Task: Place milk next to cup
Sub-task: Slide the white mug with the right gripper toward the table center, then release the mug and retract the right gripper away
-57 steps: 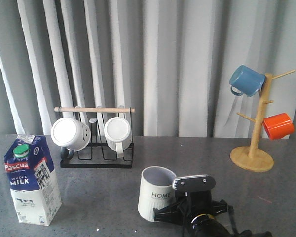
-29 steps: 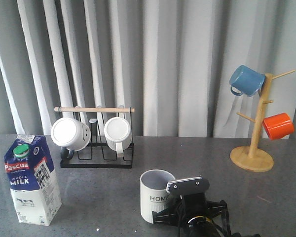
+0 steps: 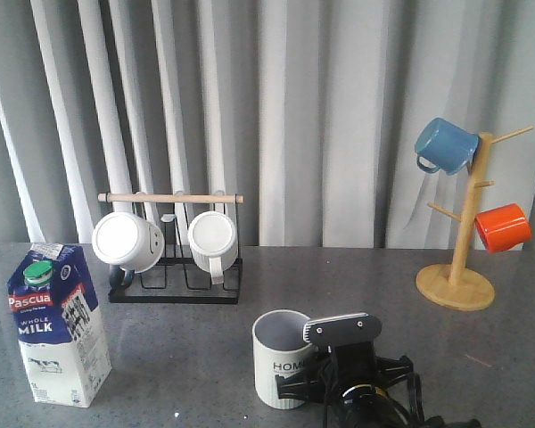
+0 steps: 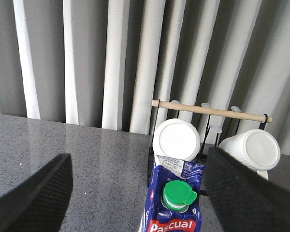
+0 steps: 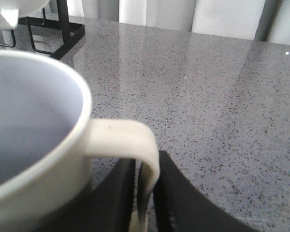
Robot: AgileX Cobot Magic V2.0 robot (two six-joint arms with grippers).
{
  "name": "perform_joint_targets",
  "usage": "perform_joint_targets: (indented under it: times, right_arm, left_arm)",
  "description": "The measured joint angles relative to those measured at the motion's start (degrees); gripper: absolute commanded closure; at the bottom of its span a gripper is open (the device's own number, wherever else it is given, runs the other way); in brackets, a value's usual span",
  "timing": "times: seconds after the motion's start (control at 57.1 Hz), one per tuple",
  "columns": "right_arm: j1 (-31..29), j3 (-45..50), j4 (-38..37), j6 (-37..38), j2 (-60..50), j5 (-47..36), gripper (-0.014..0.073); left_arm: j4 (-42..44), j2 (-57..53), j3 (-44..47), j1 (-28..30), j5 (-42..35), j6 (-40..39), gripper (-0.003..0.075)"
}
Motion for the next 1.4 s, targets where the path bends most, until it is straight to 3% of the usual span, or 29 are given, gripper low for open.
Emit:
perform_joint_targets:
  times: [0.193, 0.385, 0.806, 0.963, 1.156, 1.401]
  right_arm:
    - [0.00, 1.18, 0.00, 0.00, -1.09, 0.89, 0.0300]
    - [0.00, 4.99, -0.54, 0.24, -2.92, 1.00, 0.0302]
    - [-0.61, 12.75, -9.08, 1.67, -13.38, 2.10, 0.0302]
    - [-4.78, 13.22, -14.20, 0.11, -18.75, 5.52, 0.0302]
    - [-12.76, 13.29, -24.79, 3.27, -28.18, 10.60, 0.0302]
    - [-22.77, 13.29, -41.45, 21.76, -38.82, 17.88, 0.0302]
  left_arm:
    - [0.00, 0.00, 0.00, 0.00, 0.00, 0.00, 0.0187]
    - [0.00, 0.00, 0.00, 0.00, 0.00, 0.00, 0.0187]
    - [0.00, 0.00, 0.00, 0.00, 0.00, 0.00, 0.0187]
    - [0.00, 0.00, 0.00, 0.00, 0.00, 0.00, 0.0187]
    - [0.00, 0.00, 0.00, 0.00, 0.00, 0.00, 0.0187]
    - [0.00, 0.00, 0.00, 0.00, 0.00, 0.00, 0.0187]
